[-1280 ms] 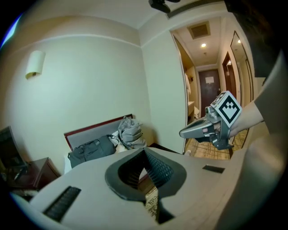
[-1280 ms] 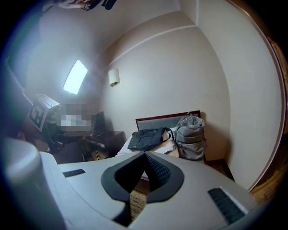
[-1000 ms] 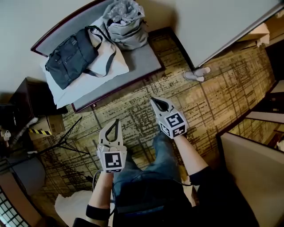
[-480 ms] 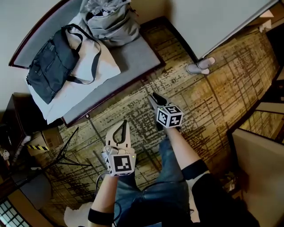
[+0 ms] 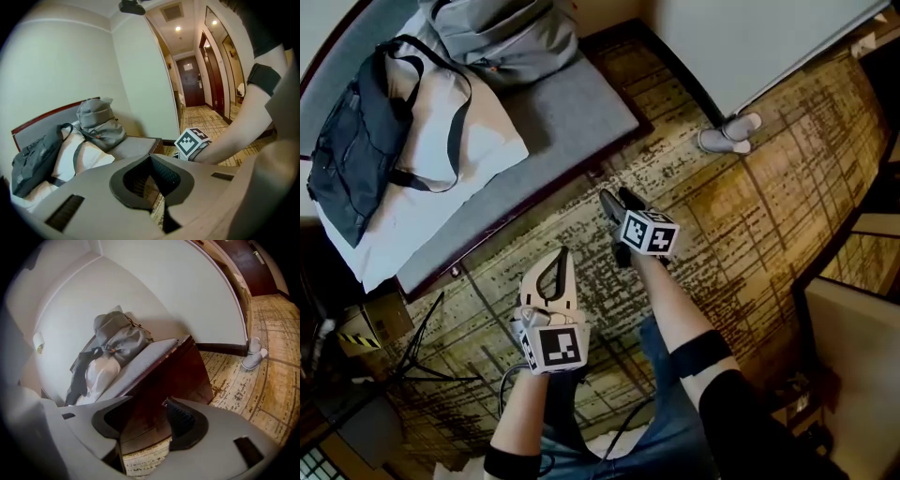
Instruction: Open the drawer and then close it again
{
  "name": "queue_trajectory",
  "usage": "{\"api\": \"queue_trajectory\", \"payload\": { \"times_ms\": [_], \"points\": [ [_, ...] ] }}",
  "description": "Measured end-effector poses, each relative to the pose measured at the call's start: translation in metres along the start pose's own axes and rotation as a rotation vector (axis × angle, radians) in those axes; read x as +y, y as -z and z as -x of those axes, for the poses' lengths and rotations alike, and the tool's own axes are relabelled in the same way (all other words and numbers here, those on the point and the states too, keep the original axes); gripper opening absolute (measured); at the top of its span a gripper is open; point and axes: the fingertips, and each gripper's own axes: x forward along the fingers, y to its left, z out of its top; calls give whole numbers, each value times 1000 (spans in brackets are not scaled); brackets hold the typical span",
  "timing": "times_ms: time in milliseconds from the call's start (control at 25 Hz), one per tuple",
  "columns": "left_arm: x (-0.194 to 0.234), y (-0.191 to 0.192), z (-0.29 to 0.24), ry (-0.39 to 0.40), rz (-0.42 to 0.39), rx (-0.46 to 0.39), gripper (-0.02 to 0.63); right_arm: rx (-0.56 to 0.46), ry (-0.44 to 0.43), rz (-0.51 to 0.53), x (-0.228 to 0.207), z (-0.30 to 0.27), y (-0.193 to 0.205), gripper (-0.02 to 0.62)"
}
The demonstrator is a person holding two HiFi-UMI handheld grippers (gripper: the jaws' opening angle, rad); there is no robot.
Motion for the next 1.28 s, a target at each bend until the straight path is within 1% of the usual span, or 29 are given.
{"api": "queue_trajectory", "payload": {
  "times_ms": [120, 240, 360, 480, 560, 680, 800, 960, 1040, 1120, 1160, 1200, 1280],
  "points": [
    [2, 21, -27, -7, 1, -7, 3, 3, -5, -60, -22, -29, 16, 255],
    [1, 37, -51, -4, 7, -10, 2, -14, -29, -151, -35, -52, 23, 245],
    [-1, 50, -71, 6, -13, -13, 2, -44, -41, -248, -45, -70, 26, 242],
    [-4, 58, -85, 14, -20, -13, 3, -66, -63, -331, -50, -83, 30, 242],
    [-5, 60, -91, 18, -14, -15, 2, -77, -76, -370, -53, -90, 31, 211],
    [-5, 61, -97, 19, -13, -27, 3, -100, -88, -420, -57, -97, 33, 201],
    [-1, 62, -101, 18, -10, -36, 3, -127, -109, -452, -57, -102, 31, 179],
    [1, 67, -103, 24, 1, -30, 3, -148, -136, -453, -54, -103, 30, 162],
    [2, 70, -104, 26, 7, -24, 2, -158, -148, -454, -53, -103, 29, 140],
    [2, 73, -105, 30, 15, -18, 2, -168, -148, -469, -55, -103, 29, 135],
    [2, 74, -106, 33, 19, -16, 3, -173, -142, -483, -58, -104, 30, 122],
    [1, 76, -106, 37, 21, -13, 2, -178, -135, -493, -60, -104, 31, 78],
    [-2, 78, -107, 49, 12, -6, 3, -180, -129, -490, -62, -104, 30, 78]
  ]
}}
